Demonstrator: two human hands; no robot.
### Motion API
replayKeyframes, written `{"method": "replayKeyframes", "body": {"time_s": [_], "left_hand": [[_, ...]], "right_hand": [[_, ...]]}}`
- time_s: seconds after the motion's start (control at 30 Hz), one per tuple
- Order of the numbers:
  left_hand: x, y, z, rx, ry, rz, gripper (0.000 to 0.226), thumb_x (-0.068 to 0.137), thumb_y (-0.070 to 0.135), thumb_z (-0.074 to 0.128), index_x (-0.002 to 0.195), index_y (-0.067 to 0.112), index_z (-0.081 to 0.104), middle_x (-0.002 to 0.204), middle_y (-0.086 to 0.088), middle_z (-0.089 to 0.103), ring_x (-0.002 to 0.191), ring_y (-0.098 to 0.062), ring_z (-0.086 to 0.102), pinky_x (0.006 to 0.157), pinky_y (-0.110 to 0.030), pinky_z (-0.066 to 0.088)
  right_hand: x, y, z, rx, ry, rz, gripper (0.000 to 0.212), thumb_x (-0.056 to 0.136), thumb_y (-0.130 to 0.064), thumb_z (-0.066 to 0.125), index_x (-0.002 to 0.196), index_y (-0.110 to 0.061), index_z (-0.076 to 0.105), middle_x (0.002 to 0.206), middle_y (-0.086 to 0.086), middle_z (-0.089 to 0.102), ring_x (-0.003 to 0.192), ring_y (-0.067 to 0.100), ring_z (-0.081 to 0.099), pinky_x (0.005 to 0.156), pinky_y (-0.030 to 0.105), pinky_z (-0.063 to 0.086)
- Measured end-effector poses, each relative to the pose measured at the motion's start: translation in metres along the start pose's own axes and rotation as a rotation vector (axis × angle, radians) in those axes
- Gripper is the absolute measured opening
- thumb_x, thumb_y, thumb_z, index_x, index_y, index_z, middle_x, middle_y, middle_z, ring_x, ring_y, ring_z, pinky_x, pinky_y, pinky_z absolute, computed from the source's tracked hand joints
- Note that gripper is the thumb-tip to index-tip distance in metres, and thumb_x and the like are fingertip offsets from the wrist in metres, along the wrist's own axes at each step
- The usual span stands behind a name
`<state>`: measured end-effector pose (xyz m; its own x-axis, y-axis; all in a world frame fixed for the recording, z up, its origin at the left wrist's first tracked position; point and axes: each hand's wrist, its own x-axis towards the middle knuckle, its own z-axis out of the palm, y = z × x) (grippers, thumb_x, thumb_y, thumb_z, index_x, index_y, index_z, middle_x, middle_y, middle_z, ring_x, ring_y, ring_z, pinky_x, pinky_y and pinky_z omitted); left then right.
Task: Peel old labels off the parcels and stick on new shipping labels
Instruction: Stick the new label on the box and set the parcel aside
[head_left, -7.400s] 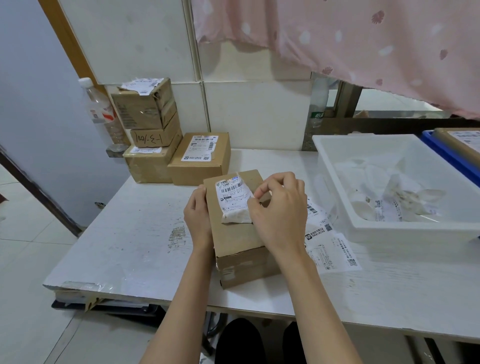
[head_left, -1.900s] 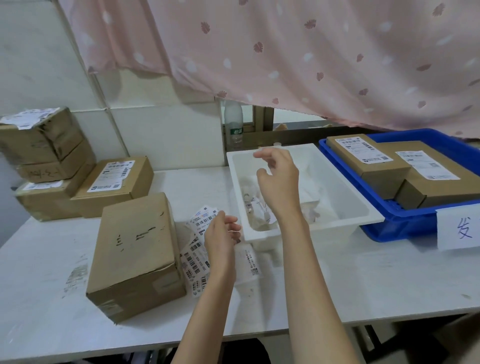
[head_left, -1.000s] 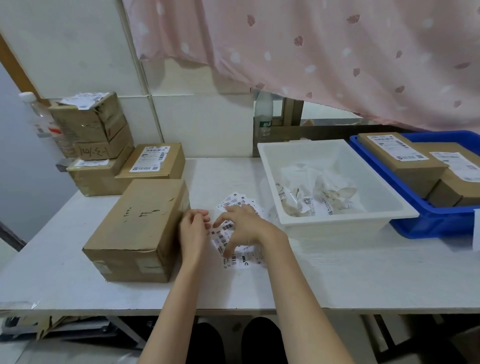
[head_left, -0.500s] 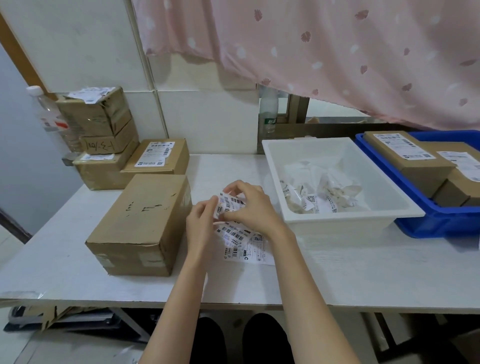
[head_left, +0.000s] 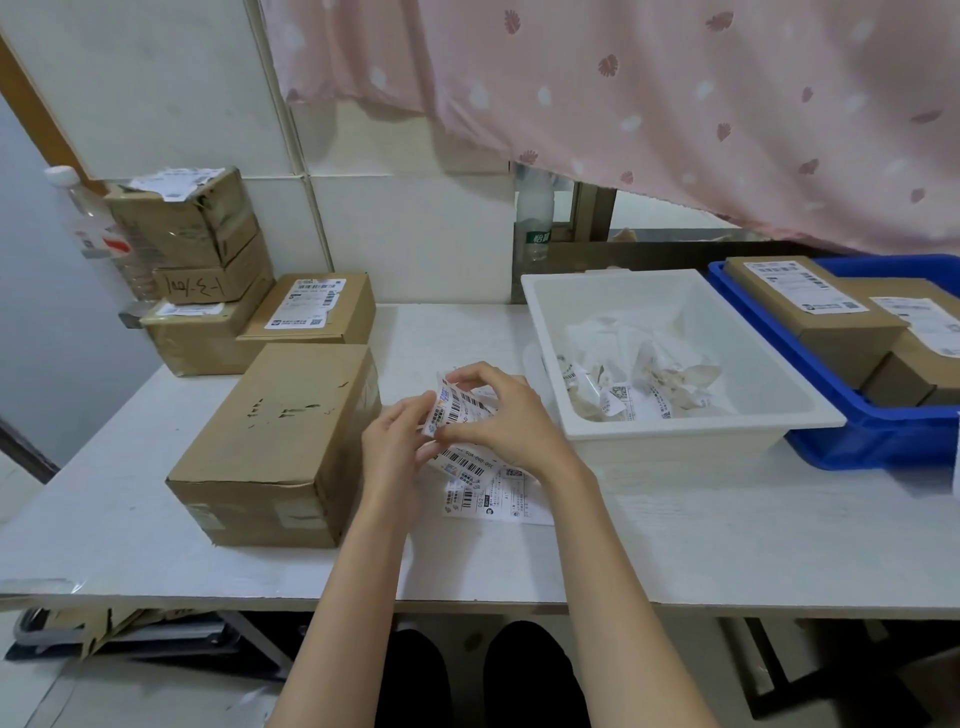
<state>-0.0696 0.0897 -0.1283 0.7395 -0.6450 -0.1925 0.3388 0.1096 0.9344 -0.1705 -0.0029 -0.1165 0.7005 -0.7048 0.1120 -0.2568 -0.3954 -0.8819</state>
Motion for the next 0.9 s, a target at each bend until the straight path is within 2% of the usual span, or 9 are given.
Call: {"method": "replayKeyframes", "body": {"time_s": [0.1,0.2,0.27,0.33,0.4,0.53,0.67,0.83,0.9], "left_hand": [[-0.001,0.000,-0.001,-0.019,-0.029,-0.002,0.015,0.092,0.011,0.064,0.098,-0.002,0.068,0.090,-0.014,0.066,0.064,-0.015,0.067,0.066,-0.026,0.060],[-0.003,0.001,0.000,0.001,0.003,0.001,0.009,0.092,0.009,0.065,0.090,0.001,0.067,0.075,-0.006,0.064,0.057,-0.012,0.067,0.069,-0.029,0.060],[-0.003,0.002,0.001,0.062,0.055,0.014,0.010,0.091,0.010,0.066,0.085,0.003,0.068,0.079,-0.011,0.064,0.059,-0.015,0.068,0.074,-0.032,0.058],[-0.004,0.003,0.004,0.125,0.104,0.061,0.013,0.090,0.011,0.067,0.078,0.006,0.068,0.078,-0.011,0.063,0.060,-0.015,0.067,0.066,-0.023,0.058],[-0.006,0.004,0.006,0.165,0.147,0.112,0.018,0.090,0.012,0.067,0.072,0.009,0.067,0.069,-0.004,0.059,0.058,-0.013,0.057,0.054,-0.013,0.050],[-0.010,0.007,0.008,0.201,0.161,0.117,0.020,0.089,0.013,0.067,0.069,0.015,0.067,0.054,0.008,0.055,0.051,-0.006,0.048,0.049,-0.010,0.041],[-0.011,0.008,0.007,0.208,0.114,0.066,0.020,0.089,0.012,0.067,0.070,0.012,0.067,0.051,0.007,0.056,0.046,-0.002,0.052,0.048,-0.012,0.043],[-0.011,0.009,0.006,0.107,0.005,-0.041,0.022,0.091,0.009,0.066,0.070,0.010,0.062,0.041,0.008,0.047,0.038,-0.003,0.047,0.051,-0.015,0.048],[-0.011,0.010,0.005,0.079,-0.026,-0.061,0.020,0.090,0.007,0.066,0.071,0.007,0.063,0.047,0.006,0.054,0.041,-0.003,0.052,0.055,-0.015,0.052]], "right_hand": [[0.002,0.001,0.000,0.035,-0.011,0.014,0.057,0.064,-0.035,0.087,0.115,-0.042,0.061,0.113,-0.020,0.060,0.121,0.006,0.047,0.098,0.031,0.039],[0.000,-0.001,-0.003,0.075,-0.052,0.043,0.060,0.070,-0.029,0.086,0.121,-0.036,0.055,0.113,-0.019,0.065,0.119,0.007,0.050,0.090,0.026,0.039],[-0.003,-0.001,-0.003,0.126,-0.051,0.053,0.059,0.070,-0.025,0.086,0.116,-0.034,0.051,0.117,-0.017,0.065,0.116,0.005,0.053,0.087,0.025,0.044],[-0.005,-0.001,0.001,0.143,-0.006,0.030,0.053,0.068,-0.025,0.086,0.107,-0.033,0.050,0.118,-0.016,0.061,0.117,0.007,0.053,0.092,0.035,0.048],[-0.006,-0.002,0.006,0.070,0.068,-0.018,0.045,0.066,-0.029,0.086,0.098,-0.032,0.055,0.113,-0.018,0.054,0.120,0.008,0.047,0.099,0.035,0.042],[-0.006,-0.005,0.008,-0.080,0.163,-0.074,0.028,0.065,-0.038,0.084,0.085,-0.032,0.065,0.092,-0.016,0.052,0.095,0.003,0.046,0.088,0.028,0.039],[-0.007,-0.008,0.009,0.045,0.130,0.033,0.017,0.069,-0.035,0.078,0.077,-0.026,0.066,0.069,-0.013,0.059,0.062,0.005,0.052,0.076,0.039,0.052],[-0.006,-0.010,0.009,0.023,0.194,0.068,0.015,0.073,-0.037,0.075,0.073,-0.024,0.067,0.070,-0.012,0.064,0.065,0.004,0.057,0.076,0.037,0.055],[-0.007,-0.009,0.008,0.010,0.187,0.067,0.019,0.073,-0.042,0.075,0.074,-0.025,0.068,0.072,-0.011,0.067,0.068,0.004,0.058,0.077,0.035,0.054]]}}
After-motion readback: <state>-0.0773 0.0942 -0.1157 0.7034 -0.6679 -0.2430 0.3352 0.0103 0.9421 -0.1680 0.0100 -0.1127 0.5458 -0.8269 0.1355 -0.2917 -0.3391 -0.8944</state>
